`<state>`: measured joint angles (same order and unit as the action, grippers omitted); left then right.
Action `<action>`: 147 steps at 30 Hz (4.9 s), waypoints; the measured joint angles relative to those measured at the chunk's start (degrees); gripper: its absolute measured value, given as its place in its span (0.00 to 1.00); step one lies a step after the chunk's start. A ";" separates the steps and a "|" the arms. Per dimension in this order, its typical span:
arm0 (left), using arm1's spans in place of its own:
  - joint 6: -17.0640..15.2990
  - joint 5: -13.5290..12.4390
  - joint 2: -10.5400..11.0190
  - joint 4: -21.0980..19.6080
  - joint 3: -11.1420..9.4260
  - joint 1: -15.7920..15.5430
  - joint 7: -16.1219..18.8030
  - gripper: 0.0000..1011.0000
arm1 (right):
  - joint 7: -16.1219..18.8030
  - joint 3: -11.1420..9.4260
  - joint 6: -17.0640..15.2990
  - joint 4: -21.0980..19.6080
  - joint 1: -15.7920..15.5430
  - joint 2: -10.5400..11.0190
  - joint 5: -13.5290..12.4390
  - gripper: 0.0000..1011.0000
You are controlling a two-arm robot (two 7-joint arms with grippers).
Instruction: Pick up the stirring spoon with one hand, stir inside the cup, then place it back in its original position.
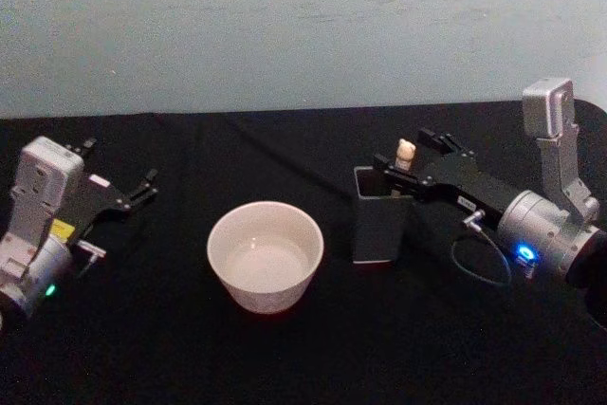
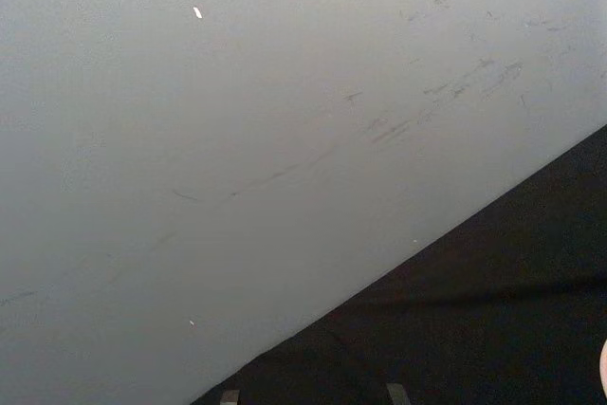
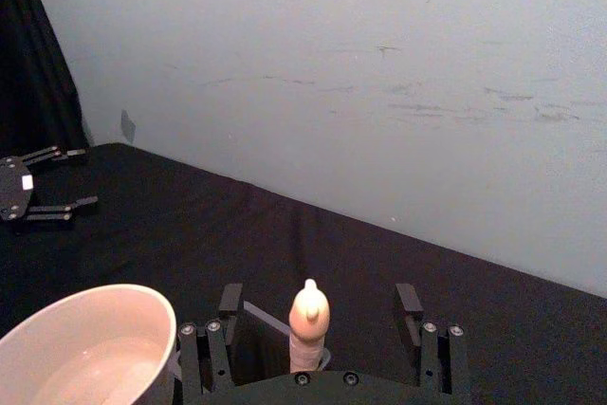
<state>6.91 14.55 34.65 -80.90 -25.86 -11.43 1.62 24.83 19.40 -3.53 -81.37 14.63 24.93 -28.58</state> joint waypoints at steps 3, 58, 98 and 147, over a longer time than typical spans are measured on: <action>0.00 0.00 0.00 0.00 0.00 0.00 0.00 0.99 | 0.01 0.00 0.01 0.00 0.01 0.00 -0.01 0.99; 0.00 0.00 0.00 0.00 0.00 0.00 0.00 0.99 | 0.68 0.06 0.13 0.01 0.09 0.24 -0.17 0.21; 0.00 0.00 0.00 0.00 0.00 0.00 0.00 0.99 | 1.24 -3.90 2.68 -7.95 2.16 1.22 -11.80 0.21; 0.00 0.00 0.00 0.00 0.00 0.00 0.00 0.99 | 12.14 14.12 4.80 -0.75 7.64 -0.17 -1.57 0.21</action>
<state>6.91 14.55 34.65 -80.90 -25.86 -11.43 1.62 36.97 33.52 1.27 -82.12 22.27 24.76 -30.15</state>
